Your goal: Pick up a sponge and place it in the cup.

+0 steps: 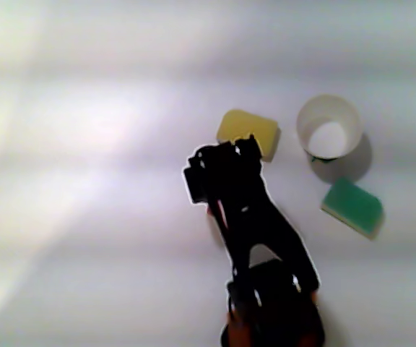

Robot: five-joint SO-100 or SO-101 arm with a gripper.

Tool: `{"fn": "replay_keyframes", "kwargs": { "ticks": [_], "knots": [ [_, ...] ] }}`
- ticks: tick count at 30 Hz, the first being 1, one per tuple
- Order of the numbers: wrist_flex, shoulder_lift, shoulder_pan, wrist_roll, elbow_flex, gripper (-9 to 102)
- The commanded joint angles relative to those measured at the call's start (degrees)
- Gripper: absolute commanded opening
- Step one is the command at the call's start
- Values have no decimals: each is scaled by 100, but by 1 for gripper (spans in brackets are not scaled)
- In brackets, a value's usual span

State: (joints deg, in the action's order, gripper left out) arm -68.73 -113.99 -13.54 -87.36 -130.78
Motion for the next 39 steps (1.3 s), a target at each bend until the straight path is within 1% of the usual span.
{"fn": "replay_keyframes", "kwargs": {
  "ticks": [1, 4, 9, 17, 20, 27, 34, 39],
  "knots": [
    [-554, -888, 448, 914, 466, 0],
    [-879, -1389, 879, 1854, 686, 0],
    [-773, -1916, 1547, 3111, 888, 0],
    [264, -1978, 2399, 4588, 1072, 0],
    [677, -1714, 2777, 4781, 1266, 0],
    [1433, -993, 3445, 4772, 1688, 0],
    [1644, -729, 3639, 4887, 1635, 0],
    [1644, -729, 3604, 5036, 1441, 9]
  ]
}}
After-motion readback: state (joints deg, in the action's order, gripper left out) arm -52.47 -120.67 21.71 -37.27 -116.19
